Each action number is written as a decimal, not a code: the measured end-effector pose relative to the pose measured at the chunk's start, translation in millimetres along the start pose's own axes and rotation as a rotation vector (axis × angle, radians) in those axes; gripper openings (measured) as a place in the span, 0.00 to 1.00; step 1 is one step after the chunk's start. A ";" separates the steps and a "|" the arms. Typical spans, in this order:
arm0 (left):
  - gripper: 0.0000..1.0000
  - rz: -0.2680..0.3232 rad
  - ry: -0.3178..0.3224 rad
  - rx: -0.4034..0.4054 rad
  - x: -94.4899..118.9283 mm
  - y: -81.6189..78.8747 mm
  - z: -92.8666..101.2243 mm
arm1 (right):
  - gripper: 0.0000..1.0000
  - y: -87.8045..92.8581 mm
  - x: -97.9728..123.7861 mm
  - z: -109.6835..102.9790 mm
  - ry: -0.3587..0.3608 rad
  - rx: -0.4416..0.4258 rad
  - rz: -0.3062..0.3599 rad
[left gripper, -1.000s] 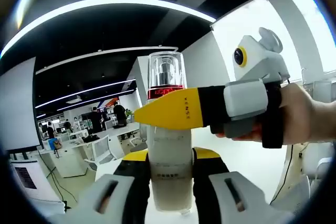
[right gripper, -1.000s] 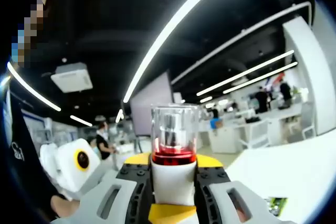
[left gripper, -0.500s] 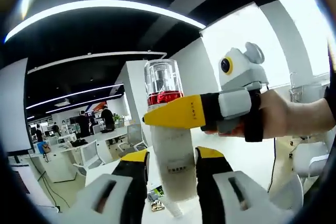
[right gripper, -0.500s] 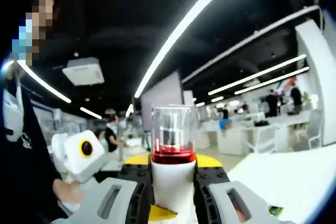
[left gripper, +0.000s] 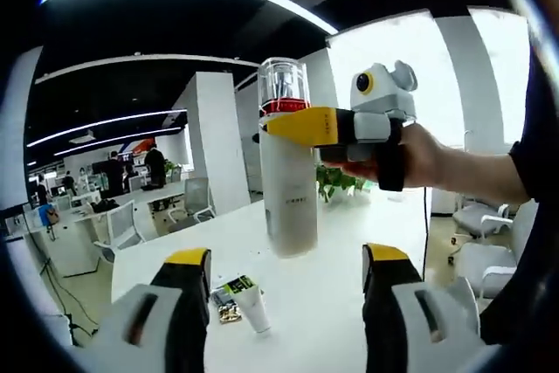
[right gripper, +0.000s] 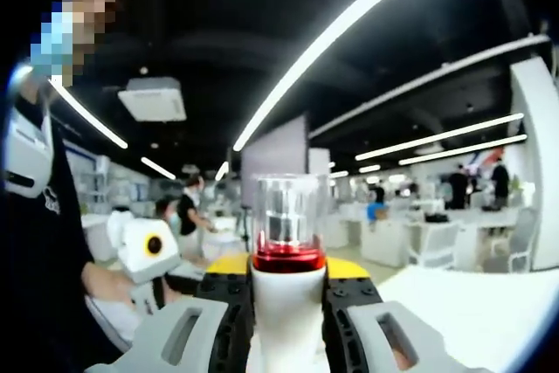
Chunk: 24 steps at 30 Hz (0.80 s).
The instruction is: Arrange the skincare products in the storage area until every visible bottle or jar stands upright without overlapping.
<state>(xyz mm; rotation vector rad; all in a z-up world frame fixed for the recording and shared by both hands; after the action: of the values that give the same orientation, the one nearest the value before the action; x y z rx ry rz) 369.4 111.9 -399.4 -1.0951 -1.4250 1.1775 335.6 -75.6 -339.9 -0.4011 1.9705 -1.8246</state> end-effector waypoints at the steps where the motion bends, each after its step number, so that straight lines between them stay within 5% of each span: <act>1: 0.76 0.003 0.012 0.028 1.0 1.5 0.2 | 0.21 0.6 0.5 0.7 -0.001 -0.001 -0.003; 10: 0.99 -0.095 0.003 0.080 22.0 27.4 -4.9 | 0.21 8.5 6.9 7.3 -0.020 0.021 -0.026; 24: 0.99 -0.122 -0.025 0.143 46.0 44.7 -1.2 | 0.21 30.9 10.3 12.7 -0.070 0.065 -0.038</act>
<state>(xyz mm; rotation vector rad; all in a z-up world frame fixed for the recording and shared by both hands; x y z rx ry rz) 366.8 163.3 -437.8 -0.8856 -1.3846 1.1897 335.1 -88.7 -372.3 -0.4790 1.8635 -1.8668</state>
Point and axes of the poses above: the point that each gripper's makers call its tool centre point, and the gripper's own axes: x roughly backward along the fingers, z roughly to its right, y roughly out of its underside, the point moved 10 cm from there along x, roughly backward along the fingers, and after that the axes turned 8 degrees about y, right-handed, at the moved point
